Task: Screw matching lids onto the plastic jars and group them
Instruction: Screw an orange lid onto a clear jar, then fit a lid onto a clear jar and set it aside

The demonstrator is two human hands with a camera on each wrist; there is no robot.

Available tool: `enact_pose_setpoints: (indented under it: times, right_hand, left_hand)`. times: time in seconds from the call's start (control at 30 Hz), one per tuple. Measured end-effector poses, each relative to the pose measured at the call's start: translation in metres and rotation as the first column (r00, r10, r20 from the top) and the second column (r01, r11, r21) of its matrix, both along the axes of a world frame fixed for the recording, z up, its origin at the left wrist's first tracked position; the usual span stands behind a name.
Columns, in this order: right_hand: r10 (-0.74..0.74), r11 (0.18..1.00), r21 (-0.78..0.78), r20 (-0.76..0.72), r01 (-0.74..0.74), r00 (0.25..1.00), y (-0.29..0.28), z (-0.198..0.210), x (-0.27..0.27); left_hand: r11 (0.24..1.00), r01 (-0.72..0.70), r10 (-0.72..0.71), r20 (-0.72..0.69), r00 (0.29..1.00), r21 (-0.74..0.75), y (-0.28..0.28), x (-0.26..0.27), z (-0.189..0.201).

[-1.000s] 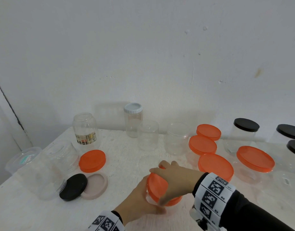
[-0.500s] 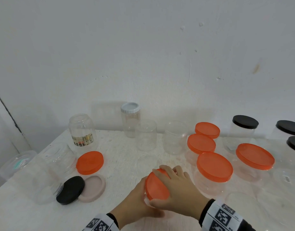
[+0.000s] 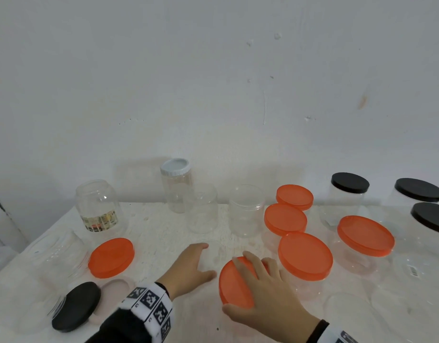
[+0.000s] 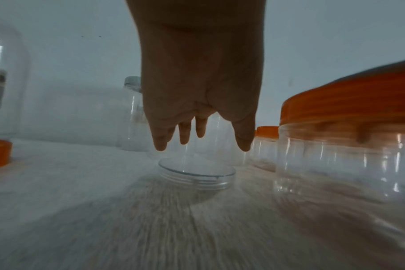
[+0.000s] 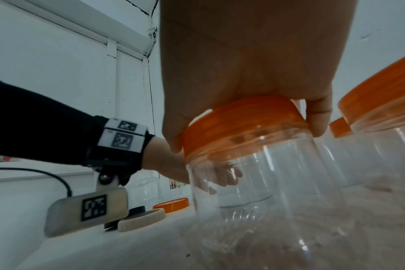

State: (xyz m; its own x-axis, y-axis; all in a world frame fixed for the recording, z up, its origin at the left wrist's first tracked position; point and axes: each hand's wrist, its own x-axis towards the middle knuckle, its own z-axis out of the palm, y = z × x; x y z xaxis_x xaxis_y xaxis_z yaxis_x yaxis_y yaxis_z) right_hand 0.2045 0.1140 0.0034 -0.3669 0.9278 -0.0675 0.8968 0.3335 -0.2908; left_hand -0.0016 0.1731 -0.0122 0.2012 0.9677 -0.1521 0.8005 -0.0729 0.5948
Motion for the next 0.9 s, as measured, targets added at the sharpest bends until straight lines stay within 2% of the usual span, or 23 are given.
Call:
enact_pose_setpoints:
  times: [0.1,0.23,0.33,0.43,0.67,0.8,0.9]
  right_hand:
    - [0.0,1.0,-0.013,0.004,0.0,1.0,0.001,-0.002,0.0]
    - [0.024,0.999,-0.024,-0.001,-0.024,1.0,0.004,-0.002,0.001]
    - [0.046,0.998,-0.048,-0.003,-0.046,0.999,0.004,-0.001,0.003]
    - [0.053,0.996,-0.07,-0.005,-0.054,0.999,0.005,0.0,0.005]
    - [0.017,0.992,-0.125,-0.112,-0.031,0.994,0.01,0.008,0.002]
    - [-0.037,0.994,-0.108,-0.135,0.023,0.99,0.028,0.012,-0.003]
    - [-0.098,0.99,-0.12,-0.151,0.08,0.984,0.05,0.015,-0.009]
  left_hand:
    - [1.0,-0.019,0.017,-0.143,0.99,-0.01,0.02,0.009,-0.004]
    - [0.996,-0.016,-0.014,-0.344,0.939,-0.083,0.032,0.02,-0.01]
    - [0.989,-0.024,-0.042,-0.438,0.898,-0.145,0.033,0.024,-0.014]
    - [0.994,-0.029,-0.025,-0.489,0.872,-0.103,0.032,0.022,-0.016]
    - [0.99,-0.083,0.032,-0.398,0.917,-0.112,0.027,0.001,-0.011]
    - [0.97,-0.184,0.148,-0.216,0.965,-0.156,0.02,-0.019,-0.006]
    - [0.959,-0.234,0.227,-0.059,0.972,-0.159,0.011,-0.036,-0.004]
